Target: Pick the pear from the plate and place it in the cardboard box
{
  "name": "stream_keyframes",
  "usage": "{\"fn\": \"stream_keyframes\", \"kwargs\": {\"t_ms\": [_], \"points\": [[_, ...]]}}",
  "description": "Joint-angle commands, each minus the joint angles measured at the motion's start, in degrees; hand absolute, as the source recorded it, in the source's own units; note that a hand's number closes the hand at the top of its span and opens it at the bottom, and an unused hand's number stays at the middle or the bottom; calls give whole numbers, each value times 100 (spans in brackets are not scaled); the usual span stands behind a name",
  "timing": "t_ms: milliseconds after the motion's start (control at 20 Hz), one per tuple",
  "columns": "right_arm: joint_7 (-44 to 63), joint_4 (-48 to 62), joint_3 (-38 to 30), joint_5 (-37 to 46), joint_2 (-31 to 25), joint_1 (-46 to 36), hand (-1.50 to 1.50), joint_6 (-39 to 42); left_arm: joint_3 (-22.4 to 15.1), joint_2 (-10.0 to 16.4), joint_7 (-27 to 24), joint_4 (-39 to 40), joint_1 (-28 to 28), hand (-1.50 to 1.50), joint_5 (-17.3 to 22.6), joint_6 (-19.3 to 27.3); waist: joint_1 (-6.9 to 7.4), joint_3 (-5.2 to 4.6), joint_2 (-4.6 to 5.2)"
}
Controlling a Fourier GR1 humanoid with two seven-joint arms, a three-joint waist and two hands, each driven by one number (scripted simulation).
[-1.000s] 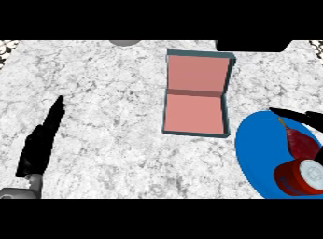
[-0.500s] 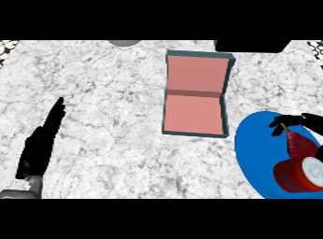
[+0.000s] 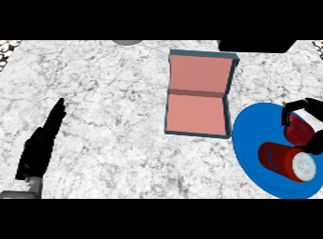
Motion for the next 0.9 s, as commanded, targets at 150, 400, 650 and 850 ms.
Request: {"fn": "stream_keyframes", "kwargs": {"t_ms": [150, 400, 650, 850], "points": [[-74, -44, 537, 1279, -291, -1265, 150, -1858, -187, -105, 56, 22, -321, 0, -115, -43, 348, 39, 133], [-498, 643, 396, 1462, -173, -1720, 150, -2513, -55, -20, 24, 10, -386, 0, 16, -197, 350, 40, 145], [-1031, 1233, 37, 1255, -158, -2200, 150, -2253, -182, -262, -73, 176, -303, 0, -178, 12, 268, 32, 133], [-1834, 1040, -480, 579, -72, -2328, 150, -1049, 28, -68, 39, 158, -340, 0, -55, -107, 170, 30, 81]]}}
